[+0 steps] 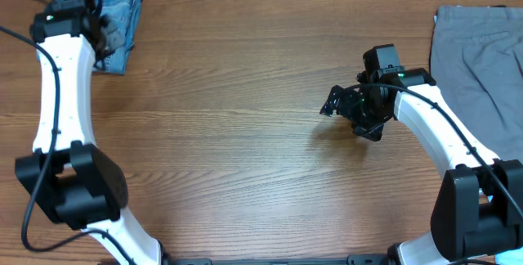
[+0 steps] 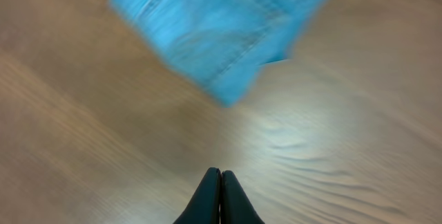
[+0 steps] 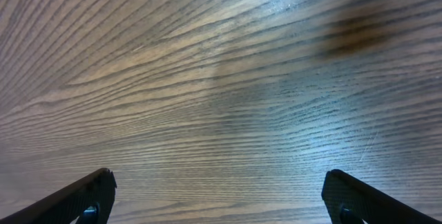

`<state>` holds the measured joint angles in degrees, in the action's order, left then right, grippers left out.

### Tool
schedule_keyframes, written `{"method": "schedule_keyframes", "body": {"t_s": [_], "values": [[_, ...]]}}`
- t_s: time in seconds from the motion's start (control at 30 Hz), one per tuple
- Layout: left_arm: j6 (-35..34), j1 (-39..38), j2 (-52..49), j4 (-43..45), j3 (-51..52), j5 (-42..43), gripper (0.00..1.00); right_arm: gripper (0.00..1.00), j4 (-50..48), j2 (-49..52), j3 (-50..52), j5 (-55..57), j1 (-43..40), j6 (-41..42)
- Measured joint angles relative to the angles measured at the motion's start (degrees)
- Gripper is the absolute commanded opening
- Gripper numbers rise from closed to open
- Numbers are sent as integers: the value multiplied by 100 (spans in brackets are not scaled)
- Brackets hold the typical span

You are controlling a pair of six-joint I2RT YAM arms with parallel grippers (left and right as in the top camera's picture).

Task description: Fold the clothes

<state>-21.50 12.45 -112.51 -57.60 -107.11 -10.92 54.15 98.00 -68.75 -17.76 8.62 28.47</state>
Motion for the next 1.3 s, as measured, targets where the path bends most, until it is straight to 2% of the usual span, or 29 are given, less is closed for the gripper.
{"method": "schedule_keyframes", "body": {"t_s": [0.13,0.3,0.47,0.7,1.3], "values": [[-144,450,-634,-136,9,-37,4,100,-17,0,0,0,0,0],[-238,883,-1392,-133,52,356,4,100,-70,0,0,24,0,0],[-249,970,-1781,133,68,654,4,100,-94,0,0,44,0,0],[-269,927,-1882,844,70,831,4,100,-103,0,0,63,0,2],[-616,892,-2157,1403,70,1121,4,100,-98,0,0,63,0,0]]}}
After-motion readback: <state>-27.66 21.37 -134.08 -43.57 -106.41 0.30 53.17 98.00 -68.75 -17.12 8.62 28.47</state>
